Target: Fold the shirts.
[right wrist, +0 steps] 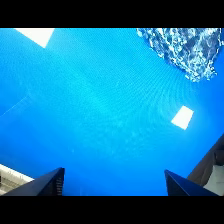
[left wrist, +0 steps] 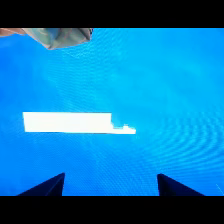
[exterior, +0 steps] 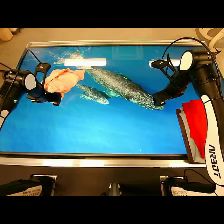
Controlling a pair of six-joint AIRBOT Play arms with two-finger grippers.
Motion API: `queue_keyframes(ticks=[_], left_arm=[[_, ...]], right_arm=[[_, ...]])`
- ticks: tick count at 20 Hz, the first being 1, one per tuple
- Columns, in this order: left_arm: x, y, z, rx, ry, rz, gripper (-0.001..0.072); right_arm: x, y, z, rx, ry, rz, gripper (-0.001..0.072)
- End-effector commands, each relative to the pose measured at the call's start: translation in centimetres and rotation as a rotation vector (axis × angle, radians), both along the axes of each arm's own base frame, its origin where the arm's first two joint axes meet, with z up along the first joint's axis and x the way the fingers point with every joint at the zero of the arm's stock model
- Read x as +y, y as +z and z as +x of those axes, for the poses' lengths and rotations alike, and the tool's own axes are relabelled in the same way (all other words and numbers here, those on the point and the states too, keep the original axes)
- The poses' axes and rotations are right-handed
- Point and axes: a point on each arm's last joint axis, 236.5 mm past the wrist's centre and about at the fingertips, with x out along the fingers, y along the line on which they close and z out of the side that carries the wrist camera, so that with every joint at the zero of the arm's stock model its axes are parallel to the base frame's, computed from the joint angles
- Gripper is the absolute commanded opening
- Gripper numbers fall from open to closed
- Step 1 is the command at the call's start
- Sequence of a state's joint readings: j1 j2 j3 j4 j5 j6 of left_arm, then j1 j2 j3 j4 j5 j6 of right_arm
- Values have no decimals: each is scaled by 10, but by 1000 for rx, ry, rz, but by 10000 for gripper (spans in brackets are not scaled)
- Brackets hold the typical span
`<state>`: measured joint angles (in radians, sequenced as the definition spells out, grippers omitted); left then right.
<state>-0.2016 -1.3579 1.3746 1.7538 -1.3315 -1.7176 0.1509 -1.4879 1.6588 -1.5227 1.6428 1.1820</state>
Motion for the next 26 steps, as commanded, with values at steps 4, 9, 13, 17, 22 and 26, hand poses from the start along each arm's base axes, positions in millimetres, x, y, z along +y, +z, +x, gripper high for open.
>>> queue_keyframes(ticks=[4,9,13,17,22,26], left_arm=[[0,0,0,1,0,1,720],[0,0,0,1,0,1,720],[0,0,0,1,0,1,720],[0,0,0,1,0,1,720],[-4,1,14,-52,-10,-12,720],[-5,-4,16,-46,-10,-10,720]], right_arm=[[0,0,0,0,1,0,694],[0,0,0,0,1,0,694],[0,0,0,0,1,0,694],[0,0,0,0,1,0,694],[1,0,1,-5,-3,2,694],[2,2,12,-51,-5,7,695]])
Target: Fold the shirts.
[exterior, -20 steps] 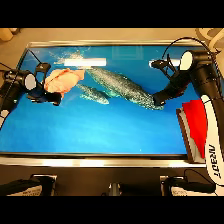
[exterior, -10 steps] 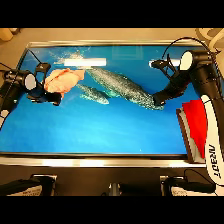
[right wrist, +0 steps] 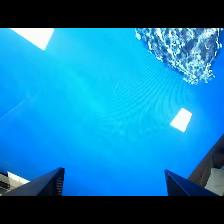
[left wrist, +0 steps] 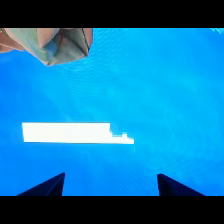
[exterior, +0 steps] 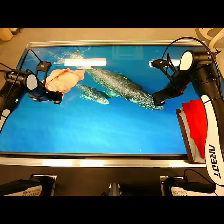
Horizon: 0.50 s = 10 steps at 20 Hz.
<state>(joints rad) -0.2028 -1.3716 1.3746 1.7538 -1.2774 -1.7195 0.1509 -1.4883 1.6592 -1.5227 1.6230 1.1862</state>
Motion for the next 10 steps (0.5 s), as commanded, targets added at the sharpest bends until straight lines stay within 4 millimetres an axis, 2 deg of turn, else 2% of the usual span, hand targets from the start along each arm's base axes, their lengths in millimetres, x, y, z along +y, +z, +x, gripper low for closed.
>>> queue_keyframes(ticks=[1,5,6,8,10], left_arm=[[-1,-4,3,-3,-1,-1,720],[-2,-9,7,-3,-4,-1,720],[-4,-8,18,-42,-13,-7,720],[0,7,53,-196,-42,16,720],[19,27,85,-327,59,-14,720]], right_arm=[[2,2,11,-47,0,7,695],[5,6,29,-124,-4,19,694],[5,7,32,-140,-4,21,694],[6,8,38,-164,-6,26,693],[6,8,39,-167,-6,26,694]])
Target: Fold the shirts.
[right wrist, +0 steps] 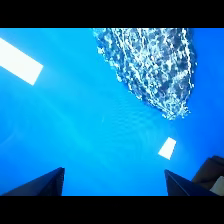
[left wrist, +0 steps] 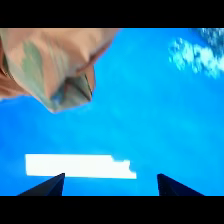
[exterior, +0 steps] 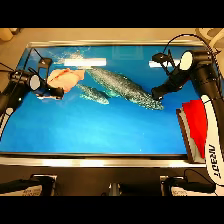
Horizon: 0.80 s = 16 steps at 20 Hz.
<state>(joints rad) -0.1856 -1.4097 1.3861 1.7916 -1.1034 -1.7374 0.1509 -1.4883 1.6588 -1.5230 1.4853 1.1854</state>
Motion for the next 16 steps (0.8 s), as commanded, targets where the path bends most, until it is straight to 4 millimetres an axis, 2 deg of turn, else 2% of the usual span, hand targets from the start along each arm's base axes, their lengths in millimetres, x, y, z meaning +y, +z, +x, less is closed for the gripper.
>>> queue_keyframes(ticks=[1,3,5,8,10,11,12,13,14,15,16], left_arm=[[30,21,51,-174,137,-63,720],[56,4,64,-98,257,-158,720],[67,-24,74,2,351,-288,720],[61,-67,92,56,398,-408,720],[59,-90,99,63,400,-411,720],[60,-99,102,65,402,-406,696],[61,-105,103,68,405,-406,490],[61,-107,104,68,406,-406,243],[61,-105,105,62,405,-407,75],[59,-95,107,46,399,-413,25],[55,-78,112,13,381,-418,24]], right_arm=[[1,2,7,-30,0,4,694],[1,2,7,-30,0,5,693],[2,2,7,-29,0,8,692],[9,2,3,-13,6,35,692],[9,2,3,-14,6,37,692],[9,2,3,-15,7,37,691],[9,2,3,-15,7,37,675],[9,2,3,-13,7,37,634],[9,2,2,-10,8,36,609],[9,3,2,-14,25,31,610],[9,3,2,-20,56,23,610]])
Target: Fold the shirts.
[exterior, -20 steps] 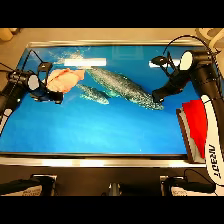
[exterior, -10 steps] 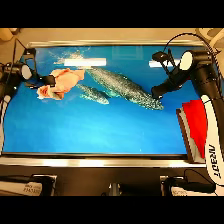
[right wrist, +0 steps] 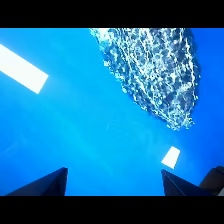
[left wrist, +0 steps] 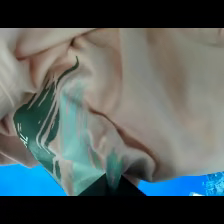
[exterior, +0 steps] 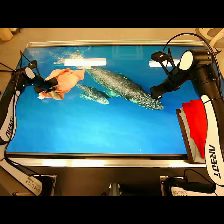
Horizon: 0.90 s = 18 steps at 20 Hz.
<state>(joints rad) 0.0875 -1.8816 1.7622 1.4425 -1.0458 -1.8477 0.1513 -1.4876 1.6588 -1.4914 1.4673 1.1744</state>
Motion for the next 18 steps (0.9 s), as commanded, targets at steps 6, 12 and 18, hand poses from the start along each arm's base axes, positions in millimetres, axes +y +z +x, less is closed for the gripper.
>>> queue_keyframes(ticks=[6,12,18], left_arm=[[-134,297,-23,-639,-509,155,23],[-234,480,-199,-1063,-748,58,23],[-281,348,-209,-671,-881,-10,23]], right_arm=[[-37,98,14,-329,45,-154,613],[-75,289,-44,-875,-56,-208,610],[-87,284,-111,-771,-124,-172,605]])
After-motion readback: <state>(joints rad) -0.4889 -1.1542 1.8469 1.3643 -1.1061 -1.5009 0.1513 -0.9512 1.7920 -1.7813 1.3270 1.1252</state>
